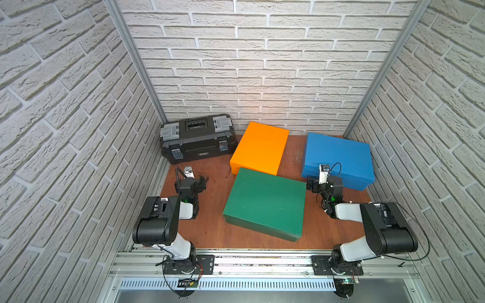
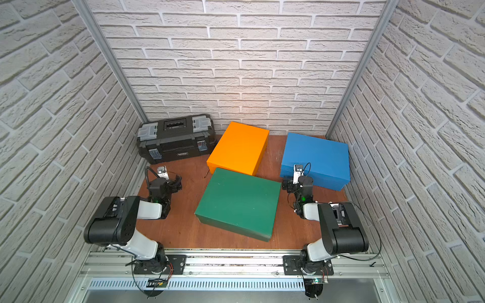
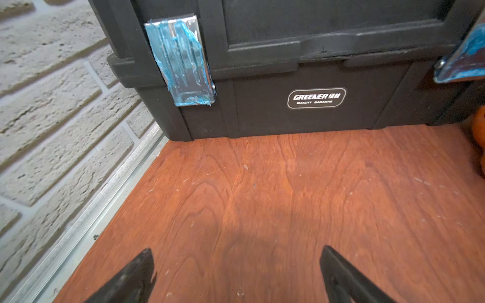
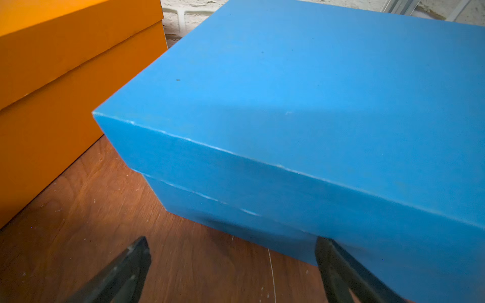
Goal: Stack the shoeboxes
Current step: Adjust the shoebox at the center of the board.
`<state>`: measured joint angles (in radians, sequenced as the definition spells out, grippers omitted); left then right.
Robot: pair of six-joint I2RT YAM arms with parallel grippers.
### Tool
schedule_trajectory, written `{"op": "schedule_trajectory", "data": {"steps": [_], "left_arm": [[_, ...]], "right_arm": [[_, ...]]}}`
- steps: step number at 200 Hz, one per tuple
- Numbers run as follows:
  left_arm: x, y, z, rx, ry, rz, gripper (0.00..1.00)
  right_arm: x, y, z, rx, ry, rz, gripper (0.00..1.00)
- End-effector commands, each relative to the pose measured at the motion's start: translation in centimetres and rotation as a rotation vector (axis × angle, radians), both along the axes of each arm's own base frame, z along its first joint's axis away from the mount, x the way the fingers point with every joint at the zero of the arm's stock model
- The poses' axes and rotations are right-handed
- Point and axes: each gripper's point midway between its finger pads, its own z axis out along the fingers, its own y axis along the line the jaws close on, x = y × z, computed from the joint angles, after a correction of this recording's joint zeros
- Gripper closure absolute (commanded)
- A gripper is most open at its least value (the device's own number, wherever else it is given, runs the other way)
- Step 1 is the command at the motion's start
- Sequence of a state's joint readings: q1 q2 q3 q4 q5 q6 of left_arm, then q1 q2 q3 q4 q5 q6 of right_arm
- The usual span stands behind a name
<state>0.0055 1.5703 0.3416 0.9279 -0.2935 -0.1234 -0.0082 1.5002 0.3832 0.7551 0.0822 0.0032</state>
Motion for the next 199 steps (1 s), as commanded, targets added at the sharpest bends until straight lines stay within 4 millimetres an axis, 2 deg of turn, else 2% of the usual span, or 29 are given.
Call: {"op": "schedule_trajectory", "data": {"steps": [1, 174, 191, 199], "left_arm": [[0.8, 0.3, 1.6, 0.011, -0.066, 0.001, 0.02], [1.1, 0.5, 1.3, -0.047, -0.049, -0.035, 0.02], [1.1, 0.5, 1.5, -0.046, -0.056, -0.032, 0.02], [1.0, 1.1, 2.0, -0.049, -0.057, 0.005, 0.02]], "right_arm": [[0.9, 0.3, 1.7, -0.004, -0.061, 0.01, 0.01], [0.9, 0.3, 1.8, 0.0, -0.066, 0.011, 0.0], [0.5, -1.6, 2.5, 0.003, -0.082, -0.114, 0.01], [0.3, -1.8, 2.9, -0.001, -0.081, -0.128, 0.0]]}}
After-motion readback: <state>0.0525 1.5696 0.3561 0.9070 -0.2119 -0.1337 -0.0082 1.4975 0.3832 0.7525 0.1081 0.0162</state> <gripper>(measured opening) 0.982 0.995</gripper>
